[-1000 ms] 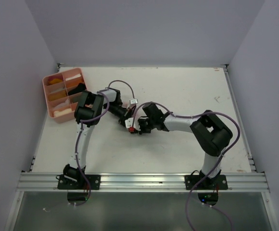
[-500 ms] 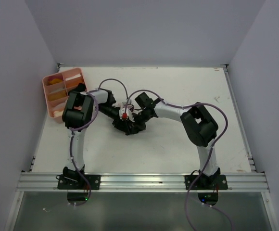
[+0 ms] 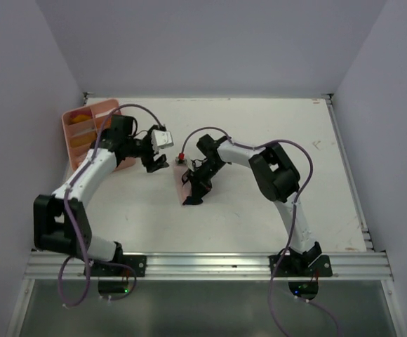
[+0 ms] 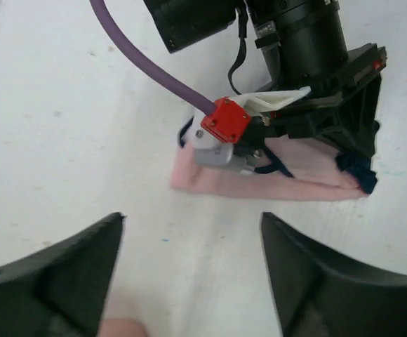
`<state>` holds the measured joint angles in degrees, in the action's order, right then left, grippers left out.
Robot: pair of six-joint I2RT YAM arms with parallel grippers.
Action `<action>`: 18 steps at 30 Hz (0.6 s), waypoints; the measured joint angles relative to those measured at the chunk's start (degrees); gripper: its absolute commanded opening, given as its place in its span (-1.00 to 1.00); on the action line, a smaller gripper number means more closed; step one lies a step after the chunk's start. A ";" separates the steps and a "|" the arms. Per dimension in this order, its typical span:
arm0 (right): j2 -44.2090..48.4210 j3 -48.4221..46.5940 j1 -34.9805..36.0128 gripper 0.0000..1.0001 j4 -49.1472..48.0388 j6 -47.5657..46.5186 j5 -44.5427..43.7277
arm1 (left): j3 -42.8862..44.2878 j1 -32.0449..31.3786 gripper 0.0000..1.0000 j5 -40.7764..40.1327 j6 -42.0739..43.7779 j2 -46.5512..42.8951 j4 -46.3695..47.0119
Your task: Roll the underwear
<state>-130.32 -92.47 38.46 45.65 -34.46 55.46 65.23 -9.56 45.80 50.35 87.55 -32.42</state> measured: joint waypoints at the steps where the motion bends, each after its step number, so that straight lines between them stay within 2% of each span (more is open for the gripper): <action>1: -1.27 -1.33 -0.35 -1.00 1.25 1.31 1.03 | -2.73 0.00 0.99 -1.84 0.28 -4.17 2.23; 4: -4.04 -4.02 -1.09 -1.00 4.04 4.55 3.50 | -8.31 0.00 1.00 -6.16 -0.61 -13.53 9.16; 7: -6.78 -6.78 -1.62 -1.00 6.71 7.76 5.66 | -10.56 0.00 1.00 -7.54 -2.89 -16.55 13.29; 9: -8.57 -8.09 -1.92 -1.00 8.07 9.92 7.48 | -10.62 0.00 1.00 -6.38 -1.38 -15.93 11.47; 11: -10.36 -9.20 -2.29 -1.00 9.14 11.98 9.79 | -9.53 -0.09 1.00 -3.06 5.31 -14.01 4.72; 14: -12.92 -10.43 -3.08 -1.00 10.36 15.37 13.20 | -12.90 -4.79 0.98 -2.54 10.56 -12.98 0.70; 16: -13.75 -11.10 -3.69 -1.00 10.75 17.49 14.71 | -20.74 -9.40 0.88 -3.41 11.78 -17.57 3.02; 18: -14.38 -11.58 -4.04 -1.00 10.93 19.08 15.78 | -30.49 -13.81 0.50 -6.80 12.31 -26.32 6.60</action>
<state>-144.70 -104.05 34.41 56.58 -15.38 71.24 34.74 -23.38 39.00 62.65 61.23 -25.82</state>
